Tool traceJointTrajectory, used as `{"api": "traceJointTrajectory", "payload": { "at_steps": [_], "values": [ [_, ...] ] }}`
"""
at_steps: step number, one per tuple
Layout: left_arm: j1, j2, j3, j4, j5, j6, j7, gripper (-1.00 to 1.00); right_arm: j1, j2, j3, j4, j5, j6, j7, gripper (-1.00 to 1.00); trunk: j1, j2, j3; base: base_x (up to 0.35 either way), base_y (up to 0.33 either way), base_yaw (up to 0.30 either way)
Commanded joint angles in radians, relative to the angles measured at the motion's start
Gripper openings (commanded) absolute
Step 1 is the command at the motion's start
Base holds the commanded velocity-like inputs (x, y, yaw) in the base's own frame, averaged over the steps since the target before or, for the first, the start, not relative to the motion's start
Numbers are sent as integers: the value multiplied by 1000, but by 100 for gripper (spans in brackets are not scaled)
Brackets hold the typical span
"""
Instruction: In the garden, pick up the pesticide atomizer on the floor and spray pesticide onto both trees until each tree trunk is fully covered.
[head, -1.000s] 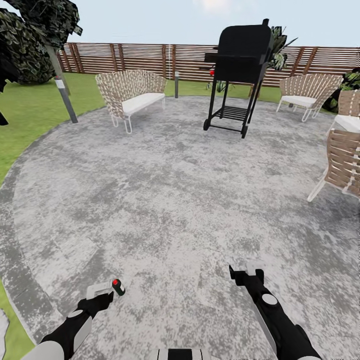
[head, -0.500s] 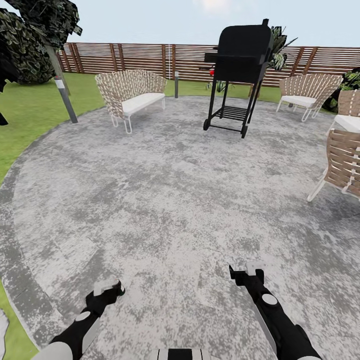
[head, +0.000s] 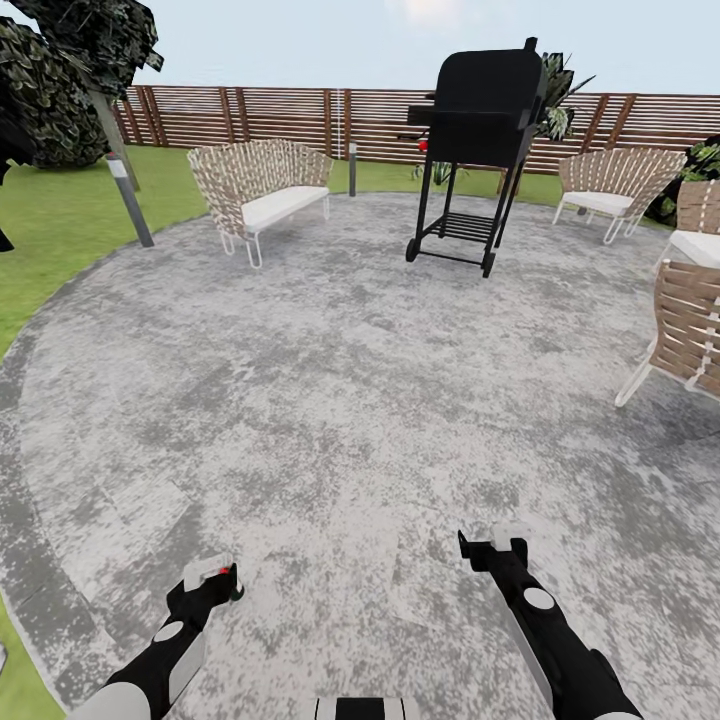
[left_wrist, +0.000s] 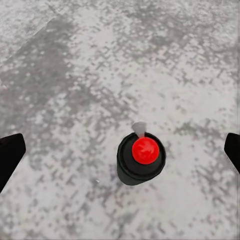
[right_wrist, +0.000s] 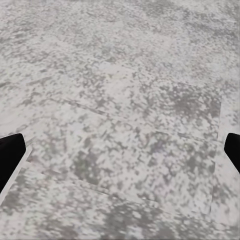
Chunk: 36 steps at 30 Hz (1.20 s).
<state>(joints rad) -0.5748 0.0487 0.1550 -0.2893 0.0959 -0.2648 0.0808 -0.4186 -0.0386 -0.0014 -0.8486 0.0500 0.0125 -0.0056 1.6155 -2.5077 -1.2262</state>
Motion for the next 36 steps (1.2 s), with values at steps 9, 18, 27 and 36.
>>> {"api": "traceJointTrajectory", "payload": {
  "at_steps": [9, 18, 27, 36],
  "values": [
    [0, 0, -6, -1, 11, -4, 1, 100, 0, 0, 0, 1, 5, 1, -1, 100, 0, 0, -1, 55, -30, 0],
    [-2, 1, -6, -1, 11, -4, 1, 100, 0, 0, 0, 0, 5, 1, -1, 100, 0, 0, -1, 71, -42, 0],
    [-2, 2, -6, -1, 11, -2, 2, 100, 0, 2, 1, -5, 5, 2, -1, 100, 0, 0, -1, 61, 0, 0],
    [-2, 2, -6, -1, 13, -2, 2, 100, 0, 1, 1, -5, 5, 1, -1, 100, 0, 0, -1, 71, 0, 0]
  ]
}}
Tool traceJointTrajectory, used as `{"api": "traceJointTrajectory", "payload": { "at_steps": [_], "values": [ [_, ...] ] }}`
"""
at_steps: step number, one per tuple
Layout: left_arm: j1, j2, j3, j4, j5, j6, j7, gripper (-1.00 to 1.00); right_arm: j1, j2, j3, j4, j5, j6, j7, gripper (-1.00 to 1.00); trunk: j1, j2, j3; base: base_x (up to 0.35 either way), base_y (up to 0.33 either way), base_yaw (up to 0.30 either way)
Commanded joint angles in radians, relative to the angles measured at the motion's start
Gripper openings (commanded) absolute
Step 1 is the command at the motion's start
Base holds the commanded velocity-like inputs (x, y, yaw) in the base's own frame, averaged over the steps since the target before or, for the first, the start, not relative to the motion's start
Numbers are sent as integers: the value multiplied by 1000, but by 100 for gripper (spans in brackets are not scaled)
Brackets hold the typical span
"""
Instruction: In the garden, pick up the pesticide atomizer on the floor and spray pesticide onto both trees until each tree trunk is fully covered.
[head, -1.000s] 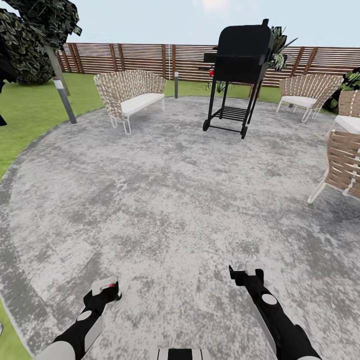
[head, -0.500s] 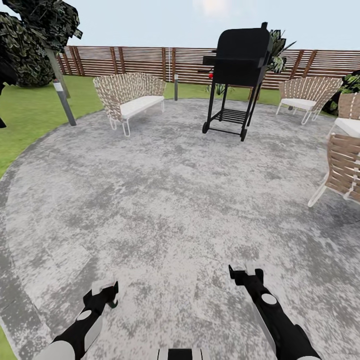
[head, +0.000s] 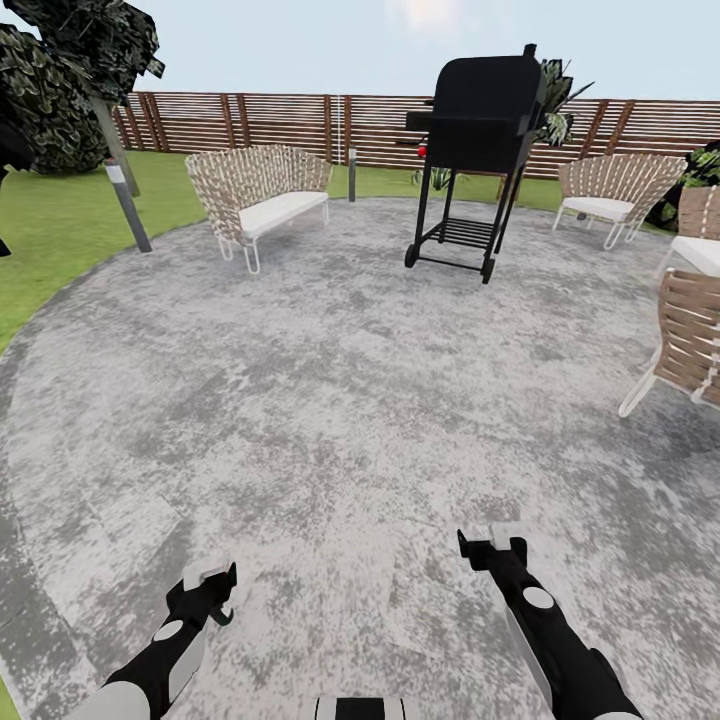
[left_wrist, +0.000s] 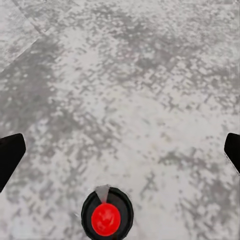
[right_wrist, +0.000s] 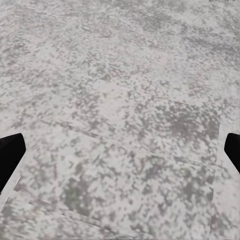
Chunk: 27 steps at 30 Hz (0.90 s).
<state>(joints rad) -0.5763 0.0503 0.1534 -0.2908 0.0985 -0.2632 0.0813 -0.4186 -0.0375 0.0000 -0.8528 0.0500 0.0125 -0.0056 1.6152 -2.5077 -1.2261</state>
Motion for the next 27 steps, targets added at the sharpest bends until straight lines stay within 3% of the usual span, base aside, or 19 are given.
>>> {"api": "traceJointTrajectory", "payload": {
  "at_steps": [1, 13, 21, 27],
  "values": [
    [0, 0, -4, 1, 10, -4, 2, 100, 0, 0, 0, -1, 5, 1, -1, 100, 0, 0, -1, 115, 0, 0],
    [0, -1, -3, 1, 10, -4, 2, 100, 0, 0, 0, -1, 5, 1, -1, 100, 0, 0, -1, 21, 0, 5],
    [0, 0, -3, 1, 10, -3, 2, 100, 0, 0, 0, -2, 5, 1, -1, 100, 0, 0, -1, 0, 0, 182],
    [0, 0, -3, 1, 10, -2, 2, 100, 0, 0, 0, -4, 4, 1, -1, 100, 0, 0, -1, 0, 0, 19]
  ]
}}
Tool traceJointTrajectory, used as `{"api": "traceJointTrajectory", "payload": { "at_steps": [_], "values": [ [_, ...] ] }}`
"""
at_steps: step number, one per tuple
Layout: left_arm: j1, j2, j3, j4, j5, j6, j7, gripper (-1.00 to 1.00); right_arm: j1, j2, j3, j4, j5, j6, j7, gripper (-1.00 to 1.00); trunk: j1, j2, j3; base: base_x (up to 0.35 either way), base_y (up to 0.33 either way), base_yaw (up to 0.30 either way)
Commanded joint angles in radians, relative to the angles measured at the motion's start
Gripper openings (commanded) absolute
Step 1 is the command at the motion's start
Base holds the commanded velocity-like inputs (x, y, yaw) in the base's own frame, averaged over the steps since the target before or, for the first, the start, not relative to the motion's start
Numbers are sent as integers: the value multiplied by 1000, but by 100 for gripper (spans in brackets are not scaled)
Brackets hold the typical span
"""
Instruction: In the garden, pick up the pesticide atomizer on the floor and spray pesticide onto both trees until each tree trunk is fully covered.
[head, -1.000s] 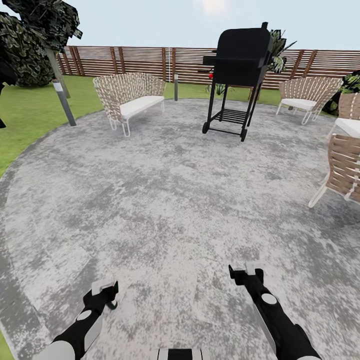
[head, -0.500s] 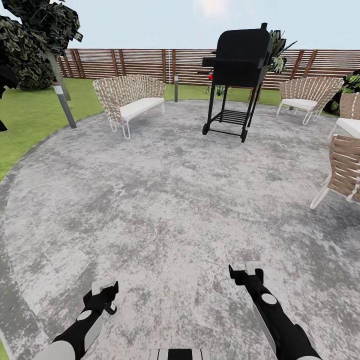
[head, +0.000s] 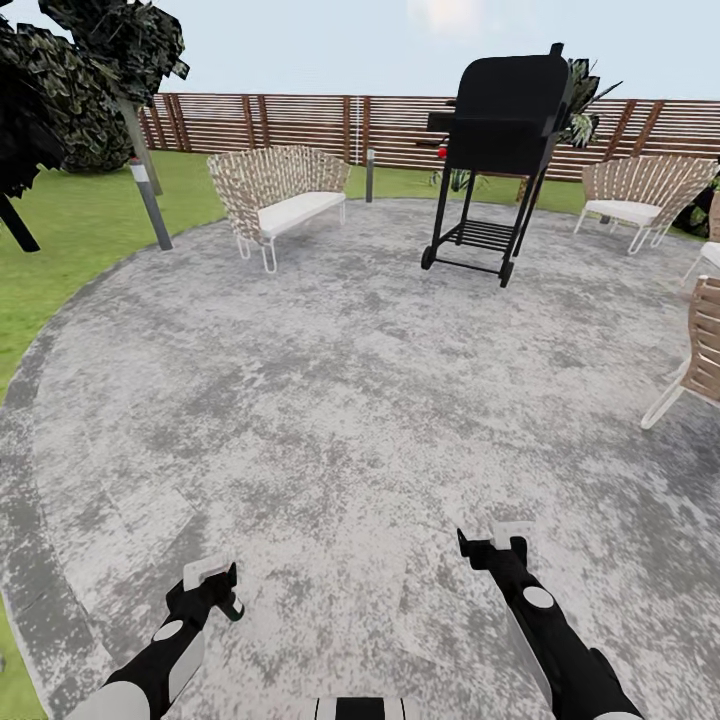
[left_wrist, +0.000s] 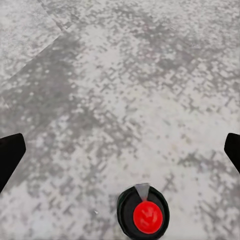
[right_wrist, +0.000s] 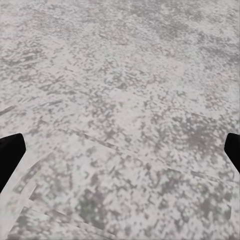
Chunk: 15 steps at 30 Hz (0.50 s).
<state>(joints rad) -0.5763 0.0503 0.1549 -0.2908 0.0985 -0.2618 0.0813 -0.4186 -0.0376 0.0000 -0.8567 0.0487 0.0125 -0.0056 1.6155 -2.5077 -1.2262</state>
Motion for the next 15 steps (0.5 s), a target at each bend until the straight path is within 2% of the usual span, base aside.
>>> {"api": "traceJointTrajectory", "payload": {
  "at_steps": [1, 6, 15],
  "values": [
    [0, 0, -5, 1, 10, -4, 2, 100, 0, 0, 0, 0, 5, 1, -1, 100, 0, 0, -1, 0, 0, 2],
    [0, 0, -4, 1, 10, -4, 2, 100, 0, -1, -1, 0, 5, 1, -1, 100, 1, -1, -12, 0, 0, 0],
    [0, 0, -3, 1, 10, -4, 1, 100, 0, -1, -3, 0, 5, 1, -1, 100, 5, -3, -56, 0, 0, 0]
  ]
}}
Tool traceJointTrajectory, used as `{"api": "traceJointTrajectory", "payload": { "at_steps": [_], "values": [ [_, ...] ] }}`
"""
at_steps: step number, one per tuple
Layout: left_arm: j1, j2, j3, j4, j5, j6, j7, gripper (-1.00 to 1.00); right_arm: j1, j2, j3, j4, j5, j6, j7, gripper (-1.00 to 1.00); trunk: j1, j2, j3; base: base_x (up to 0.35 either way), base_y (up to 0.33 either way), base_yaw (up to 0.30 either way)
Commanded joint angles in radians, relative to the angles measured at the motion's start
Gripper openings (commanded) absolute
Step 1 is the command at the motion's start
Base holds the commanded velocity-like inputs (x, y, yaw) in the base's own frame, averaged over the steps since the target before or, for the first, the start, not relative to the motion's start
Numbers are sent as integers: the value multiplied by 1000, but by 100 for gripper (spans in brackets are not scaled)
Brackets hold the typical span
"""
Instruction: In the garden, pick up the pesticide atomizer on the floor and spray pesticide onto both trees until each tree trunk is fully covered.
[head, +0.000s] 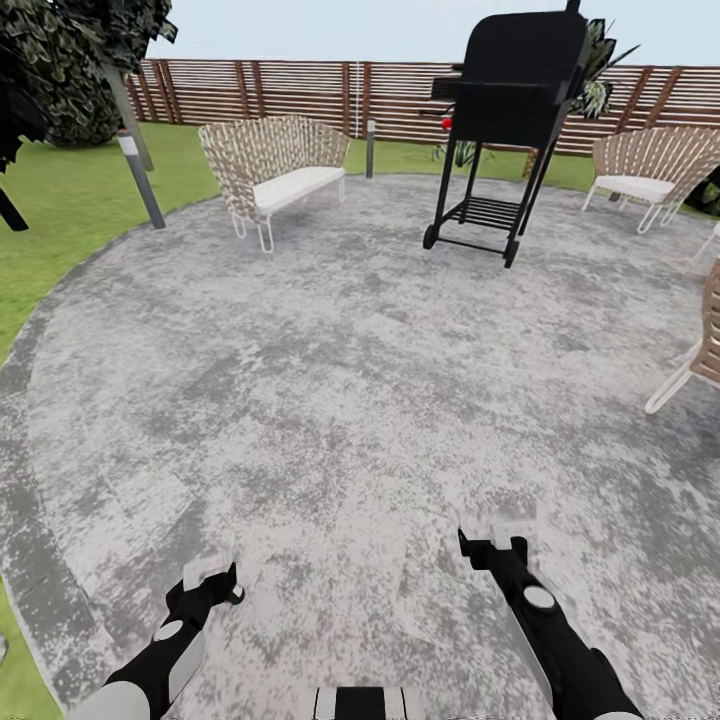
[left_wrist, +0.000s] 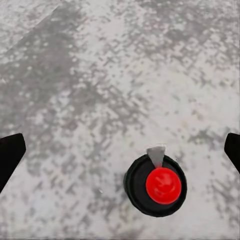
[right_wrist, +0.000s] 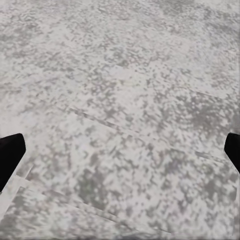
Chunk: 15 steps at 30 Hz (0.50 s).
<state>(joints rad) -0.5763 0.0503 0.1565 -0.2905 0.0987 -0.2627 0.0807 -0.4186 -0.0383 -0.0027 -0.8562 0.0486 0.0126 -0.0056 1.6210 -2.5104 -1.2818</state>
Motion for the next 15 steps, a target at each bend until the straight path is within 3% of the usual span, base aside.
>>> {"api": "traceJointTrajectory", "payload": {
  "at_steps": [1, 8, 15],
  "values": [
    [0, 0, -5, 2, 10, -4, 1, 100, 0, 0, 0, -1, 5, 1, -1, 100, 0, -1, -5, 0, 0, 0],
    [0, -5, -10, 2, 8, -9, -1, 100, 0, 0, 1, 1, 6, 1, -1, 100, 3, -2, -32, 0, 0, 0],
    [1, -18, -17, 3, -2, -87, -3, 100, 0, 0, 1, 5, 6, 1, -1, 100, 4, -3, -40, 0, 0, 0]
  ]
}}
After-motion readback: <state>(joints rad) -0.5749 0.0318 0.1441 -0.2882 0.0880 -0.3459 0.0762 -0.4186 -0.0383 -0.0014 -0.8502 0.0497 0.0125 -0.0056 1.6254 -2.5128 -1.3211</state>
